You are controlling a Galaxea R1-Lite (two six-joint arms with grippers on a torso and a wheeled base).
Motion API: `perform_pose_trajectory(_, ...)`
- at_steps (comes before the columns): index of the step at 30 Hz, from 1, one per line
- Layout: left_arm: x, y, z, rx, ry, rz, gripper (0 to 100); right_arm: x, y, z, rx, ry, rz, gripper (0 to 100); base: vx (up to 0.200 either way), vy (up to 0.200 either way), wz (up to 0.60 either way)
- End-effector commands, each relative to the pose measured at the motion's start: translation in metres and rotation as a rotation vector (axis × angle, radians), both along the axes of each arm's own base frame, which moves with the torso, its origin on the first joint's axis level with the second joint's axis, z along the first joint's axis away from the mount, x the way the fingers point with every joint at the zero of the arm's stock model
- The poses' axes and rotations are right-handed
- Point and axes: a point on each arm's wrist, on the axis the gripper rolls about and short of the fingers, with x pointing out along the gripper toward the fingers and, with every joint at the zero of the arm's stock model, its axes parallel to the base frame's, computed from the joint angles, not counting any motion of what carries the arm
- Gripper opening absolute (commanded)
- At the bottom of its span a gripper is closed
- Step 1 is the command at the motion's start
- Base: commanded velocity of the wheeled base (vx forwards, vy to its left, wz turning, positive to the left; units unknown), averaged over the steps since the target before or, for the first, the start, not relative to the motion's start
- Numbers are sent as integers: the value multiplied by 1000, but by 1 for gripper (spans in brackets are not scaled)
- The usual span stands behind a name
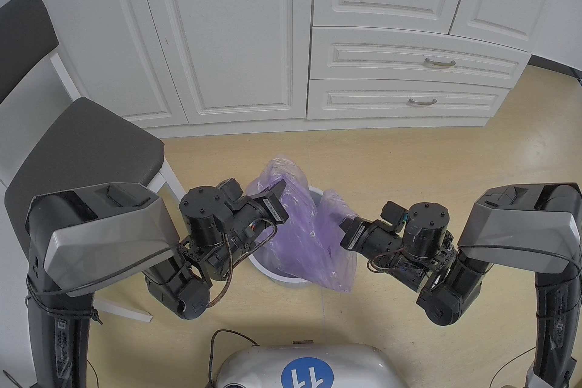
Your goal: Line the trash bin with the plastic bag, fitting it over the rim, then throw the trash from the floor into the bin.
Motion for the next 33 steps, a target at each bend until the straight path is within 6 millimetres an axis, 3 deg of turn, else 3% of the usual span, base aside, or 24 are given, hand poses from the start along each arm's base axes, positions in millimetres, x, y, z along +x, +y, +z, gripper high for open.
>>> perform_pose_trajectory(1,1,-5,-2,-3,-2,-8,0,0,-1,7,15,-25,-3,0,0,0,0)
perform_pose_trajectory(16,0,-16,5,-60,-7,-33,0,-6,-14,36,26,-90,-7,0,0,0,0)
perform_pose_trajectory(29,36,9,-32,-139,89,19,0,-3,-9,7,-21,-32,3,0,0,0,0)
perform_pose_trajectory(33,41,14,-52,-113,115,32,0,-2,-2,-10,-36,4,19,0,0,0,0)
